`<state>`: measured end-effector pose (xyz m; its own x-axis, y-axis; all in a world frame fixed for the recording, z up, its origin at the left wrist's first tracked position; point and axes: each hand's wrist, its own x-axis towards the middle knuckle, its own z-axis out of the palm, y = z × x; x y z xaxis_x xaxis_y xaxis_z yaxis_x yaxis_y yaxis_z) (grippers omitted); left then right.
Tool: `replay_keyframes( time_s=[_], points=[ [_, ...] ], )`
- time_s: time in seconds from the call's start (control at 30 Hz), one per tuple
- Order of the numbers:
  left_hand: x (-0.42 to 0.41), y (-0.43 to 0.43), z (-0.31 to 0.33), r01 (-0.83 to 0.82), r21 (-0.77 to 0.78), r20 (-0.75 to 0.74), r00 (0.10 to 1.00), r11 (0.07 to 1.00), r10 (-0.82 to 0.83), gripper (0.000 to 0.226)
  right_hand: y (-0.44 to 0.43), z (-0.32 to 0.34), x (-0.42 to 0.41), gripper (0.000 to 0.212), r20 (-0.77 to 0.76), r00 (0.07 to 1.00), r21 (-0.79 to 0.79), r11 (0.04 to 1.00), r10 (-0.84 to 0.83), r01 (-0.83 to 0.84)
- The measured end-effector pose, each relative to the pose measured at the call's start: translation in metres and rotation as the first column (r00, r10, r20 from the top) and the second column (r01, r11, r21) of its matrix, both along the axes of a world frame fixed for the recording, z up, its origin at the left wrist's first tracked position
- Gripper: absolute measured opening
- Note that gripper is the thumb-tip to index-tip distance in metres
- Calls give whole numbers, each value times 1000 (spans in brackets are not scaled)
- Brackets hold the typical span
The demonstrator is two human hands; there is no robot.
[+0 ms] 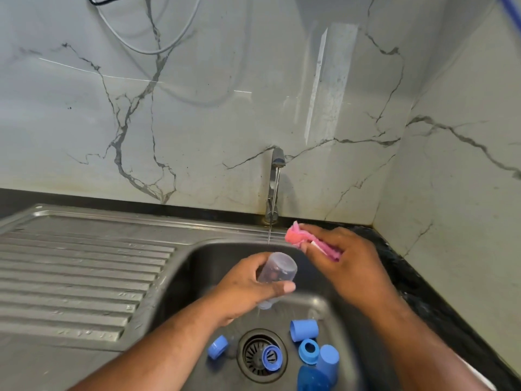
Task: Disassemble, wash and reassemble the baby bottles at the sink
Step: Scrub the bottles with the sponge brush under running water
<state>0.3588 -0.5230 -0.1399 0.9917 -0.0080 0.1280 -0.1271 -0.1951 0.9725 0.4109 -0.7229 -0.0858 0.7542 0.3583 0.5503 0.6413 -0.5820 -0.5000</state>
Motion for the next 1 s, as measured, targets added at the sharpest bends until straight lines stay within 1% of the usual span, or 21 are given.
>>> replay_keyframes(
  time_s=[0.03, 0.1, 0.17, 0.23, 0.27, 0.37, 0.4, 0.5, 0.57, 0.63, 0.67, 0.7, 0.77, 0.8, 0.83, 0.9, 0.97, 1.0],
  points=[
    [1, 0, -1, 3, 21, 20, 1000, 1000, -3, 54, 4, -3, -3, 35, -10, 999, -35, 999, 34, -35],
    [1, 0, -3, 11, 10, 69, 998, 1000, -12, 58, 12, -9, -9, 34, -37, 995, -118, 988, 96, -99],
    [3, 2, -5, -12, 10, 121, 993, 1000, 11, 63, 14, -12, -8, 31, -93, 985, -129, 979, 144, -155],
    [5, 5, -7, -24, -2, 130, 991, 1000, 24, 66, 9, -11, -4, 25, -148, 973, -106, 975, 178, -195],
    [5, 6, -8, -27, 5, 127, 991, 1000, 27, 65, 7, -9, -3, 24, -144, 976, -100, 979, 165, -180],
    [7, 6, -9, -25, 64, 128, 992, 998, 17, 58, 9, -12, -3, 24, -39, 998, -143, 988, 44, -50],
    [7, 5, -9, -25, 69, 131, 991, 997, 16, 56, 14, -14, -6, 26, -36, 998, -144, 988, 53, -58],
    [7, 6, -9, -51, 75, 142, 989, 996, 40, 55, 18, -16, -9, 29, -122, 980, -136, 975, 159, -175],
    [7, 8, -9, -61, 89, 143, 989, 994, 48, 56, 11, -11, -6, 27, -137, 982, -155, 977, 127, -148],
    [8, 7, -10, -42, 107, 141, 990, 993, 27, 56, 6, -10, -2, 25, -55, 998, -178, 983, 38, -47],
    [7, 6, -10, -22, 123, 142, 990, 992, 5, 56, 8, -11, -3, 25, -18, 999, -167, 986, 26, -29],
    [7, 4, -10, -4, 149, 143, 990, 989, -17, 55, 12, -13, -5, 23, -12, 999, -150, 987, 53, -55],
    [8, 1, -11, 8, 185, 164, 986, 983, -39, 50, 19, -16, -9, 18, -84, 981, -146, 971, 176, -187],
    [8, 2, -11, -4, 179, 172, 985, 984, -27, 48, 19, -16, -10, 21, -126, 966, -153, 957, 228, -245],
    [8, 3, -11, -18, 156, 172, 985, 988, -9, 48, 17, -13, -10, 23, -153, 957, -152, 951, 246, -269],
    [9, 6, -12, -23, 131, 155, 988, 991, 3, 53, 10, -9, -6, 23, -131, 972, -130, 969, 194, -211],
    [9, 7, -11, -8, 152, 142, 990, 988, -14, 55, 8, -10, -2, 25, -55, 994, -119, 988, 93, -99],
    [8, 5, -11, 7, 163, 143, 989, 987, -30, 54, 10, -12, -2, 24, -42, 995, -119, 989, 89, -93]
  ],
)
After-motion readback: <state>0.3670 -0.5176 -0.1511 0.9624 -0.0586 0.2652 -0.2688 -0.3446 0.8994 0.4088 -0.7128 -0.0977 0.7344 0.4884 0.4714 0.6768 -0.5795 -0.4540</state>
